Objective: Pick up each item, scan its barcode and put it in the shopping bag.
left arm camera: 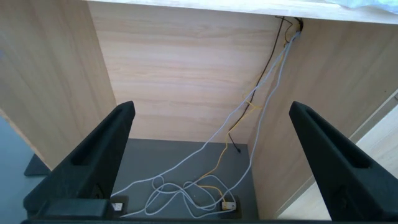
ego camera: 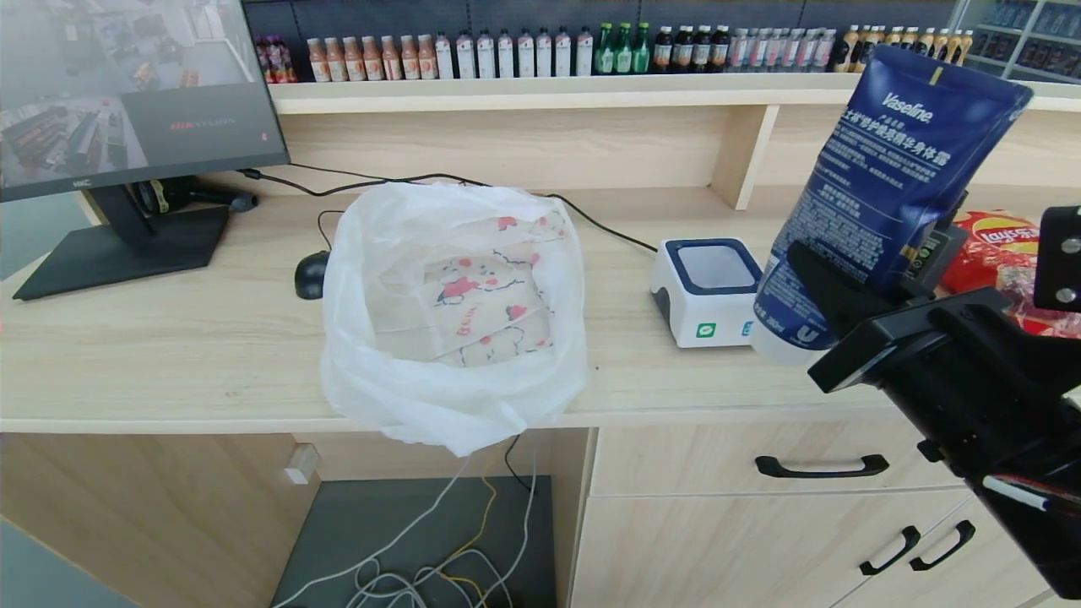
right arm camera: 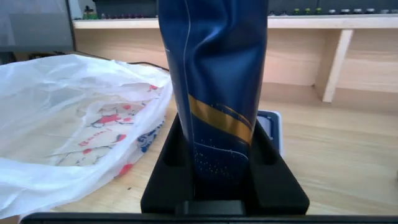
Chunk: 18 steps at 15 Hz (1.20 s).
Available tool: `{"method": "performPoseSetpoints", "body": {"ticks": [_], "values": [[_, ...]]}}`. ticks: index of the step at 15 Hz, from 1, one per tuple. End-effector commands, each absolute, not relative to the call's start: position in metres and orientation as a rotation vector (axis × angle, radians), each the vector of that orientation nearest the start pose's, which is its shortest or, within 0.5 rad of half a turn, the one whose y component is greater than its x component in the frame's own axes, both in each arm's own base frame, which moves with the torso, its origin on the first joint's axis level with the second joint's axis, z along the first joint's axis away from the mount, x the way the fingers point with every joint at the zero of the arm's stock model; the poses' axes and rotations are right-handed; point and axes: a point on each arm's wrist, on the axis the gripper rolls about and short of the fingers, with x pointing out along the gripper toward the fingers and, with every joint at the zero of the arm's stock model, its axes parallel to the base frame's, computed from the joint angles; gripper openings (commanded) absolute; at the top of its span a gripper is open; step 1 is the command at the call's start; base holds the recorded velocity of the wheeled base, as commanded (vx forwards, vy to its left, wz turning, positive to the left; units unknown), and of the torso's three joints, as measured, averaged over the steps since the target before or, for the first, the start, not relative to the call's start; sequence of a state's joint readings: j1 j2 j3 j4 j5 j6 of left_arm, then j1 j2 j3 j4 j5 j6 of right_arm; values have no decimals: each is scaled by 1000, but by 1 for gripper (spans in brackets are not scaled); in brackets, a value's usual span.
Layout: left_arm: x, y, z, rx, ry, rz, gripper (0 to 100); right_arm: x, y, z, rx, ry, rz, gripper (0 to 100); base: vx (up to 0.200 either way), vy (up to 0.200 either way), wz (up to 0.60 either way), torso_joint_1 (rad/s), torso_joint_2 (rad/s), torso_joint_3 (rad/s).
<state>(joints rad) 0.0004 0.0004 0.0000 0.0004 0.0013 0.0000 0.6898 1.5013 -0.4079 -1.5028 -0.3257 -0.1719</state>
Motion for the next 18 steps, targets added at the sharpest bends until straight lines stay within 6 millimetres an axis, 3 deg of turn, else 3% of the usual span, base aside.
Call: {"method": "performPoseSetpoints", "body": {"ticks": [1, 5, 8, 12, 18], "values": [[-23, 0, 75, 0, 0, 0, 100, 175, 134, 224, 31, -407, 323, 0, 0, 0, 0, 0, 0, 0], [-23, 0, 75, 0, 2, 2, 100, 176, 134, 225, -97, -445, 351, 0, 0, 0, 0, 0, 0, 0], [-23, 0, 75, 0, 2, 2, 100, 185, 142, 243, -242, -548, 328, 0, 0, 0, 0, 0, 0, 0], [-23, 0, 75, 0, 0, 2, 100, 226, 143, 280, -562, -808, 282, 0, 0, 0, 0, 0, 0, 0], [-23, 0, 75, 0, 0, 2, 100, 266, 121, 260, -886, -887, 360, 0, 0, 0, 0, 0, 0, 0]]}}
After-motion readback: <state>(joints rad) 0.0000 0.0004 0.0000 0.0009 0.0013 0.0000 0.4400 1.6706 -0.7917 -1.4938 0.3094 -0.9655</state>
